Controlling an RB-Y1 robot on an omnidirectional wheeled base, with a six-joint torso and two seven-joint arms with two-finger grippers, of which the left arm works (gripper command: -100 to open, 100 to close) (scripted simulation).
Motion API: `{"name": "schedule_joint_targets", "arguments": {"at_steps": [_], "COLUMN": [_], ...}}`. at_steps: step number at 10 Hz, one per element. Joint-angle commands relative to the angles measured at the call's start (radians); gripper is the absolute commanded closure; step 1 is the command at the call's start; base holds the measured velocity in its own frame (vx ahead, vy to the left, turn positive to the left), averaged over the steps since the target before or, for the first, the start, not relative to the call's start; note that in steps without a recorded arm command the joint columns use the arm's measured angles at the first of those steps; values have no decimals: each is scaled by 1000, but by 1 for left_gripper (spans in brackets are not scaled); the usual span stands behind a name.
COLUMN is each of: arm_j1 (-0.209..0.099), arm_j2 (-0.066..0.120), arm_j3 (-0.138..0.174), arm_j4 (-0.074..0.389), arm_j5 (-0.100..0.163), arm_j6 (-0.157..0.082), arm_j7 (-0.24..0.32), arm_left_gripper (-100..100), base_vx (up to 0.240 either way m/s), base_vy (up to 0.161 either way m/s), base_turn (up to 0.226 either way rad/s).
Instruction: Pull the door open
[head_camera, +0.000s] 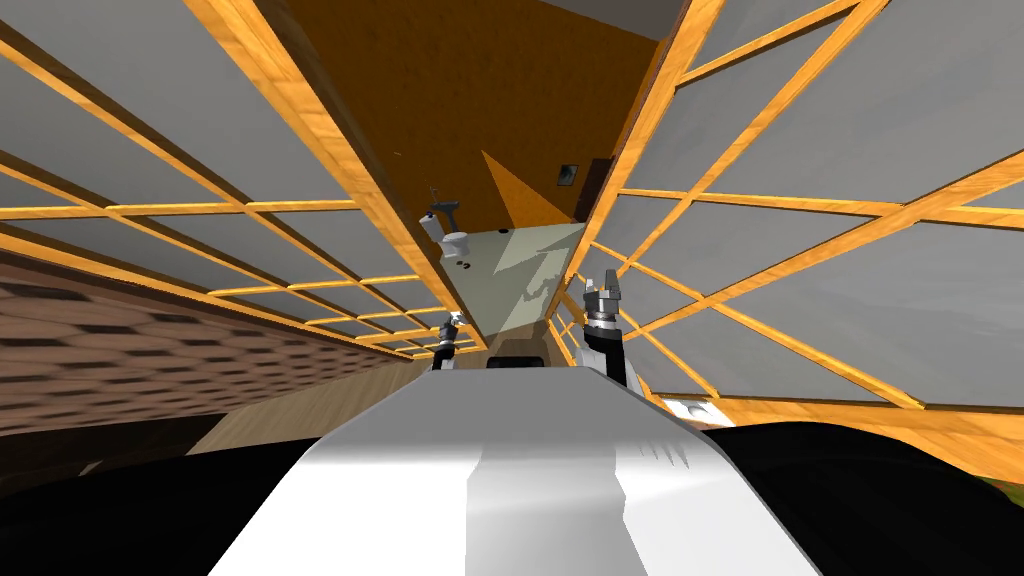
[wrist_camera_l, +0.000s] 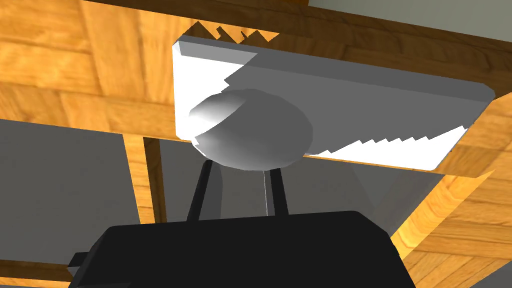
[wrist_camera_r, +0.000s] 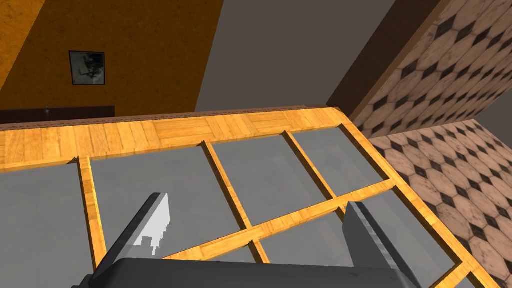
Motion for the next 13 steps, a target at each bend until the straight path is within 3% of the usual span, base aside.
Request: {"name": "schedule_joint_targets", "arguments": {"at_steps": [1,4,5,7,10,13], "arm_j1": [3,4,4,6,6,7], "arm_j2": [-6,-7,-7,-8,-8,-9], "arm_j3": [-12,-28,-28,-42,-42,-57], "arm_j4": [-6,-14,-14,-20,-17,-27], "arm_j5": [12,48,48,78,78,113], "arm_j6": [6,6,6,7,7,8], "arm_j7": [39,120,130,188,203,282], "arm_left_gripper": [-100,-100,-100,-100,-100,-100], "base_vx": [-36,-59,-50,-53,-13,-36], "base_vy": [38,14,10,16,3,11], "base_turn": [-24,-39,-31,-51,-9,-44]}}
